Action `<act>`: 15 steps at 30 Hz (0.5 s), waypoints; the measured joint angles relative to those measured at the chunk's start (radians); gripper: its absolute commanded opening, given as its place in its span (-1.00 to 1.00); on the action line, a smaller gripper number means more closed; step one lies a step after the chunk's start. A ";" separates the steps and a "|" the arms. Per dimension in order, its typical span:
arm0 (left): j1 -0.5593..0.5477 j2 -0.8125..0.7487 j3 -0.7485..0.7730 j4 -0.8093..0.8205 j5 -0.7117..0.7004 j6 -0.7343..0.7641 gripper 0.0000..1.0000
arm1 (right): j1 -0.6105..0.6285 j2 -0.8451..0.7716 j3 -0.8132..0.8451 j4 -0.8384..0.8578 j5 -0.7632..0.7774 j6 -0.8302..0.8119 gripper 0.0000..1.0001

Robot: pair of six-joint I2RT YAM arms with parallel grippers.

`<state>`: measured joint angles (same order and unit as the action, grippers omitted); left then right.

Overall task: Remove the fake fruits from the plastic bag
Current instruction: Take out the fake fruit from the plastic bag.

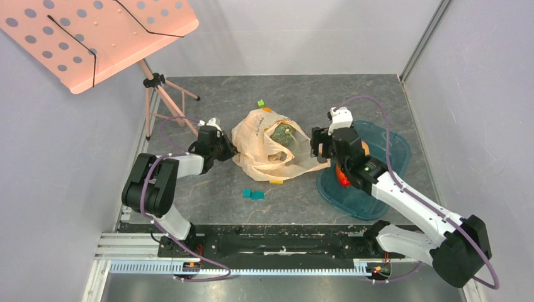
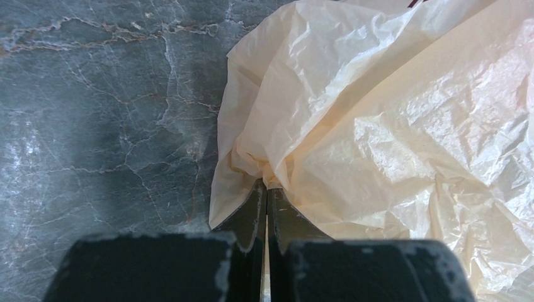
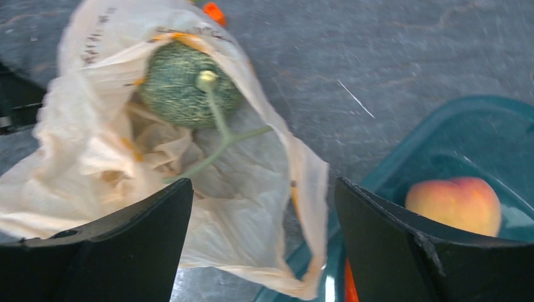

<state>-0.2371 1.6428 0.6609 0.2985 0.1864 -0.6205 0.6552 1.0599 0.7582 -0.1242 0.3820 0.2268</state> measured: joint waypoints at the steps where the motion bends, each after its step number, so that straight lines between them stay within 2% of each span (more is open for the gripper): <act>1: 0.000 0.000 0.000 0.002 0.001 0.000 -0.96 | -0.029 0.008 0.005 -0.012 -0.024 0.009 0.60; 4: 0.000 0.000 0.000 0.011 0.008 0.000 -0.96 | -0.080 0.042 0.014 -0.013 -0.114 0.027 0.59; 9: 0.000 0.006 0.000 0.027 0.026 -0.001 -0.96 | -0.080 0.115 0.015 0.032 -0.280 0.058 0.58; 15: 0.000 0.017 0.000 0.036 0.034 -0.004 -0.96 | -0.096 0.227 0.037 0.086 -0.357 0.100 0.57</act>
<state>-0.2367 1.6596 0.6609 0.3344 0.2203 -0.6243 0.5594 1.2865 0.7948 -0.0383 0.0246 0.3267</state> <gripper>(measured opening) 0.022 0.789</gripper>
